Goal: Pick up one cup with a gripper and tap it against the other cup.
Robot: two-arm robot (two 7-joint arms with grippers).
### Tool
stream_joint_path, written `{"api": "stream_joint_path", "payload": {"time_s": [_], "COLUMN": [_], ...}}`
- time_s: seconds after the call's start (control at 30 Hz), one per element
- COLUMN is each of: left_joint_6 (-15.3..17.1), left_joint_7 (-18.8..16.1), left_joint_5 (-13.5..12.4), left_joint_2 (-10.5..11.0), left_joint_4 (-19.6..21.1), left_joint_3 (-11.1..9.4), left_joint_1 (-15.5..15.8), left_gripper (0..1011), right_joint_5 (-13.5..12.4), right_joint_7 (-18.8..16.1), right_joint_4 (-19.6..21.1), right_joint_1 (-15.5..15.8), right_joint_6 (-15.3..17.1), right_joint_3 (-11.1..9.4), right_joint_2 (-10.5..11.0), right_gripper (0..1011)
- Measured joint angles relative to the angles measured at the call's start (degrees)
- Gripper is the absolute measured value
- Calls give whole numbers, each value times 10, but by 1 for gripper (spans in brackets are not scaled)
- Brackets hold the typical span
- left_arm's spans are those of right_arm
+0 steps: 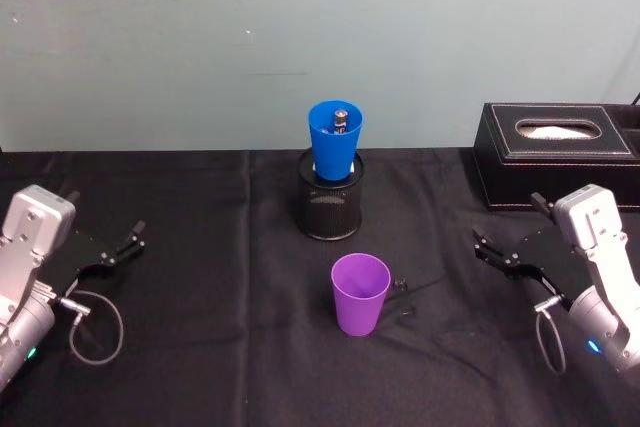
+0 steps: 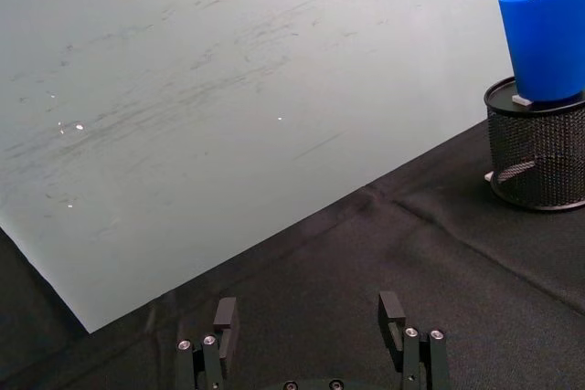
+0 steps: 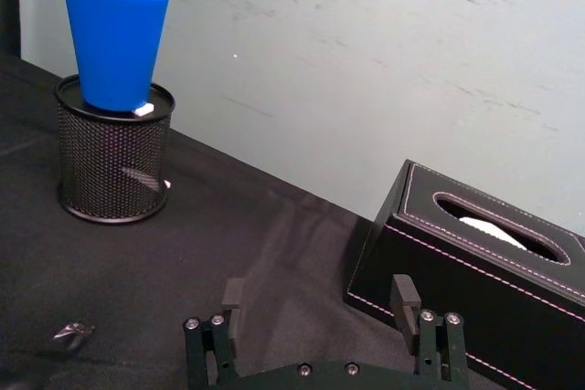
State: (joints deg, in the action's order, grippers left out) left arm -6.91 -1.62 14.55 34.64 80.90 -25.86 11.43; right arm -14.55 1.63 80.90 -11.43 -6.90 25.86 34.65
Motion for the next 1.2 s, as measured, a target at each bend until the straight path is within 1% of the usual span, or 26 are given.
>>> {"api": "stream_joint_path", "payload": {"time_s": [1.2], "left_joint_6": [0], "left_joint_7": [0], "left_joint_5": [0], "left_joint_2": [0], "left_joint_4": [0], "left_joint_3": [0], "left_joint_1": [0], "left_gripper": [1000], "right_joint_5": [0], "right_joint_7": [0], "right_joint_4": [0], "right_joint_1": [0], "right_joint_6": [0], "right_joint_3": [0], "right_joint_2": [0], "right_gripper": [1003]}}
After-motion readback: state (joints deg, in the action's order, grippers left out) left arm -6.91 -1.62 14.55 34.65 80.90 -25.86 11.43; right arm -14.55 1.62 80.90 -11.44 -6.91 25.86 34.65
